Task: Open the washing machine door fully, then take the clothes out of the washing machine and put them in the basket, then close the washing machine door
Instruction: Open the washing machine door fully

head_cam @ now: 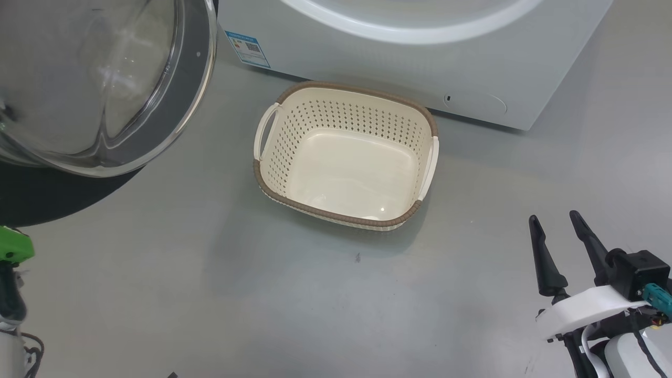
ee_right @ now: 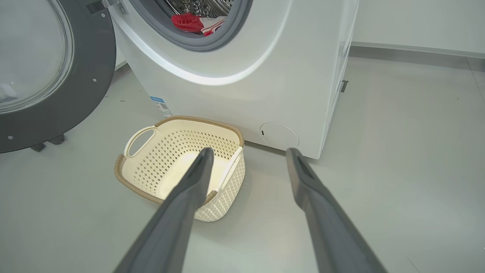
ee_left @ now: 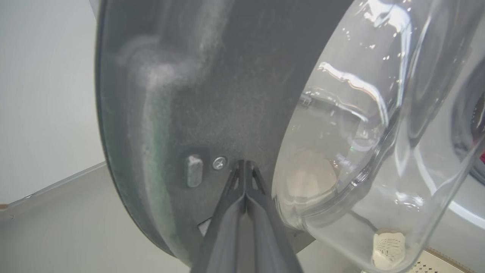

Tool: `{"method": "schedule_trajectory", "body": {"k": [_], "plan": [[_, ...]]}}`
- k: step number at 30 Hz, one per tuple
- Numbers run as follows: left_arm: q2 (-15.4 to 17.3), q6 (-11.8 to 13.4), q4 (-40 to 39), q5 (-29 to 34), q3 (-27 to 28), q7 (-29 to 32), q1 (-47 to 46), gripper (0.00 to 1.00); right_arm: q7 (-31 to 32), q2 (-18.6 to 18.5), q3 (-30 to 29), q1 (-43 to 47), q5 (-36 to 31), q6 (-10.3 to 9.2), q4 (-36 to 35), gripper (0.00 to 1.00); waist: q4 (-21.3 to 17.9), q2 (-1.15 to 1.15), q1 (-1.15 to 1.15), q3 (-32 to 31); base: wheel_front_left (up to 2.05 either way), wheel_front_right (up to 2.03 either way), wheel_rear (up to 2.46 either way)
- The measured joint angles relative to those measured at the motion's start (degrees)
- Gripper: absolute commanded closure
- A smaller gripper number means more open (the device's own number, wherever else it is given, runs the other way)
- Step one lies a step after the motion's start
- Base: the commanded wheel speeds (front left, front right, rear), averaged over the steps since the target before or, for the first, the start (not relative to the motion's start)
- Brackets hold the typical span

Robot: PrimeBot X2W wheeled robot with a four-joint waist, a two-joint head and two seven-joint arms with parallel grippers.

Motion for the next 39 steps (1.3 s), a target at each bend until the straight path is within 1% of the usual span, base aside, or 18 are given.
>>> {"method": "schedule_trajectory", "body": {"k": [8, 19, 24, 26, 30, 39], "plan": [[2.32, 0.0, 2.75, 0.0, 1.04, 0.09, -2.5, 1.0, 1.0, -1.01, -0.35, -0.71, -0.18, -0.02, -1.22, 0.0, -0.37, 0.0, 0.0, 2.08, 0.0, 0.0, 0.0], [2.47, -0.38, 6.08, 0.0, 0.82, -0.09, -5.33, 1.0, 1.47, -1.4, -0.91, -1.11, -0.18, -0.03, -1.35, 0.0, -0.55, 0.0, 0.0, 2.89, 0.0, 0.0, 0.0], [2.22, -1.35, 7.25, 0.25, -0.83, -0.59, -5.44, 1.0, 1.33, -1.08, -0.97, -1.27, -0.13, -0.03, -1.03, 0.0, -0.42, 0.0, 0.0, 1.81, 0.0, 0.0, 0.0], [1.99, -1.57, 7.42, 0.81, -1.72, -0.83, -5.43, 1.0, 0.89, -0.8, -0.96, -1.3, -0.07, -0.03, -0.71, 0.0, -0.39, 0.0, 0.0, 1.25, 0.0, 0.0, 0.0], [1.2, -2.85, 7.83, 2.15, -4.21, -1.1, -5.42, 1.0, 0.35, -0.15, -0.98, -1.33, 0.11, -0.03, 0.02, 0.0, -0.32, 0.0, 0.0, -0.06, 0.0, 0.0, 0.0], [0.18, -4.38, 7.54, 5.12, -8.0, -1.8, -5.28, 1.0, -1.04, 1.78, -0.68, -1.35, 0.73, 0.02, 2.48, 0.0, -0.5, 0.0, 0.0, -3.92, 0.0, 0.0, 0.0]]}}
